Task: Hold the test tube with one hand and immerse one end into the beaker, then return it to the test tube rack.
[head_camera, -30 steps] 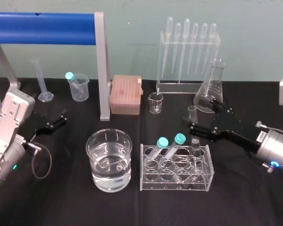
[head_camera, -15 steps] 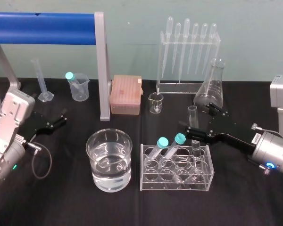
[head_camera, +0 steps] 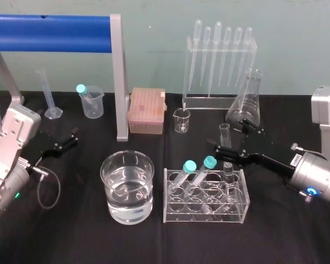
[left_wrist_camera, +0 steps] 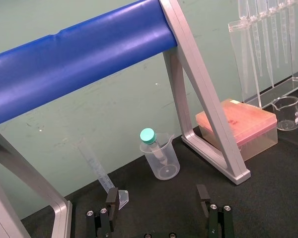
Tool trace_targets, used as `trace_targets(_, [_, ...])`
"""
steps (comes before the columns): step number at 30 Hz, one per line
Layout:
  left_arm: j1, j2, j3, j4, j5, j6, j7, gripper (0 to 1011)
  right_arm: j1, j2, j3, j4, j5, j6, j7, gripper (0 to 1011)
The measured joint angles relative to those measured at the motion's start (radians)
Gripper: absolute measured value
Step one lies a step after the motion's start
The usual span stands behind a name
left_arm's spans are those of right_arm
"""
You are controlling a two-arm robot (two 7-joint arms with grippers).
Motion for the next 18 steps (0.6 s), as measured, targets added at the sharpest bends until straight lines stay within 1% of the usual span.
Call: trace_targets(18, [0.000, 0.000, 0.000, 0.000, 0.000, 0.000, 0.000, 1000, 0.003, -0.001, -0.001, 0.004, -0.005, 0.006, -0.002, 1000])
